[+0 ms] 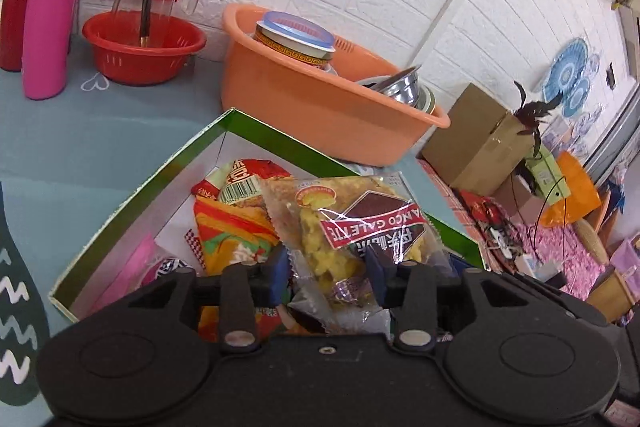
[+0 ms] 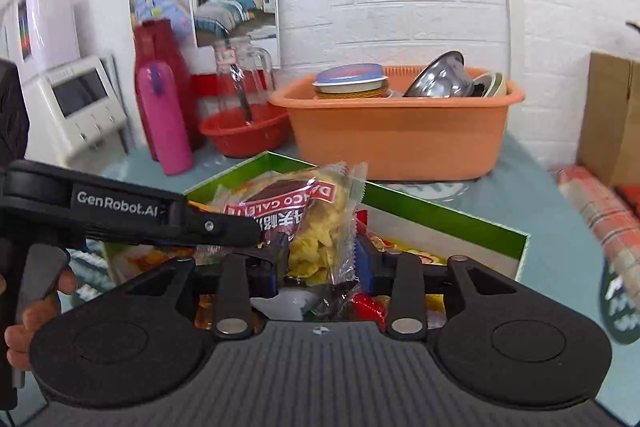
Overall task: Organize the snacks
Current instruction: 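Carry the cracker bag into the green box and release it, then grasp the small orange stick packet with the left gripper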
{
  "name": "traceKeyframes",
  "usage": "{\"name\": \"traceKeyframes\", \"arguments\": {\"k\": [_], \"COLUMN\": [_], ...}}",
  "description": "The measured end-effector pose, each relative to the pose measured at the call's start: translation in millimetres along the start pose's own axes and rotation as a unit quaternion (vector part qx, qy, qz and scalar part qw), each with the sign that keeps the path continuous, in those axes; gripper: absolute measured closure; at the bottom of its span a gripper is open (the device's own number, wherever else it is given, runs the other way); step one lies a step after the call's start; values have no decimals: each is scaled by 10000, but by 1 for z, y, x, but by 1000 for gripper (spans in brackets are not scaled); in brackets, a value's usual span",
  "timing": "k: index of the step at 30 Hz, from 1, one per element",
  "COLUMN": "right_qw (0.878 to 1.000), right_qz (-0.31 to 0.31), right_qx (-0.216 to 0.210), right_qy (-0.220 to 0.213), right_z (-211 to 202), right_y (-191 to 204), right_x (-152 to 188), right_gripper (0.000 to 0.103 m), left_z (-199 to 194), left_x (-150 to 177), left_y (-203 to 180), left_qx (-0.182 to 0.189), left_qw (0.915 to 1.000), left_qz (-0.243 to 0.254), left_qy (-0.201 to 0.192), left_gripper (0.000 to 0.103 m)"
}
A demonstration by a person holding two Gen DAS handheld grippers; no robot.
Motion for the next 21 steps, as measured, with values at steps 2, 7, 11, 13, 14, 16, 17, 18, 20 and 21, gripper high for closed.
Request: {"name": "traceKeyframes", "arguments": {"k": [2,7,11,13,14,16,17,18,20,21], "right_qw": [9997,9979,9953,9945,9937,9917,9911,9908,9921,9922], "right_qz": [-224,-272,-222,-312,-337,-375,-410,-491,-578,-583], "right_qx": [47,-128,-551,-728,-886,-1195,-1266,-1260,-1063,-999], "right_qy": [-17,-573,-760,-692,-605,-279,-93,74,319,458], "right_z": [-3,-49,-91,-106,-112,-114,-110,-104,-89,-82], "right_y": [3,10,29,42,49,63,68,72,76,77], "right_x": [-1,-3,8,23,32,54,66,77,94,101], "right_gripper": [30,5,5,5,5,7,8,9,17,18], "left_z": [-8,-68,-106,-114,-115,-112,-108,-104,-95,-91], "left_x": [-1,0,18,33,42,60,70,79,93,98], "left_y": [-4,-13,-13,-11,-9,-3,-1,2,7,8], "left_qx": [43,72,155,64,72,81,104,97,72,92], "left_qw": [10000,9984,9982,9988,9992,9999,9999,9998,9991,9988], "left_qz": [83,76,106,168,172,62,-5,-79,-221,-262], "left_qy": [10,-551,-564,-447,-345,-120,-16,122,343,413], "left_gripper": [0,0,0,0,0,0,0,0,0,0]}}
Point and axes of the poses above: each gripper's, at about its wrist camera, not at the fingertips, and z roughly the way its jaws point, y to its left, x to its underside, the point moved 8 cm from there along z, roughly the way its jaws point, and after that the axes turned 12 degrees about z, right-handed, at the moved point
